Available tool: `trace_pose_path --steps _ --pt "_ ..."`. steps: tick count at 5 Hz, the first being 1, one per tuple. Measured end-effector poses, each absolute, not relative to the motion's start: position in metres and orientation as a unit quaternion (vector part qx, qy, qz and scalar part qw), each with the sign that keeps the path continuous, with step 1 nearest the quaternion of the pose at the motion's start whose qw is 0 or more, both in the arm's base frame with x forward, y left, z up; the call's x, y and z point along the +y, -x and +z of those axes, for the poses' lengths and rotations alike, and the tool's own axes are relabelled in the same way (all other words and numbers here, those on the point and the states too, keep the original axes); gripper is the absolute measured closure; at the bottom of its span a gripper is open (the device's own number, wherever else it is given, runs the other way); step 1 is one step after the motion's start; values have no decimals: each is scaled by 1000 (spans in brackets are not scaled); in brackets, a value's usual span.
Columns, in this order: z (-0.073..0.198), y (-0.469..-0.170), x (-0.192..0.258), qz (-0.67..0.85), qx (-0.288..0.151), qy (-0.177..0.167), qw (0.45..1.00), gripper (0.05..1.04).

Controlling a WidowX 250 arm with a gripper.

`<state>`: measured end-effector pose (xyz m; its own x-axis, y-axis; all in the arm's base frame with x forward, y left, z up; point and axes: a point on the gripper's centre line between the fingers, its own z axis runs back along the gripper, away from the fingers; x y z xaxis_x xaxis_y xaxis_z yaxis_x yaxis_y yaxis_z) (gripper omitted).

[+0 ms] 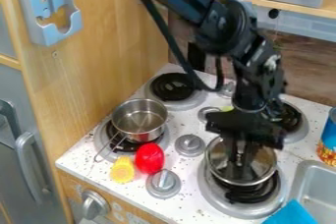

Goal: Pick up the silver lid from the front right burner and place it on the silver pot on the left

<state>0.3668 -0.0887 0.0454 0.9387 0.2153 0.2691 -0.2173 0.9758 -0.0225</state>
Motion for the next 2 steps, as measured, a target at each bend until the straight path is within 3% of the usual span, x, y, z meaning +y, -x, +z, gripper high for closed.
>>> trace_pose_path --steps 2 --pt "68 -389 -38 220 -152 -4 964 769"
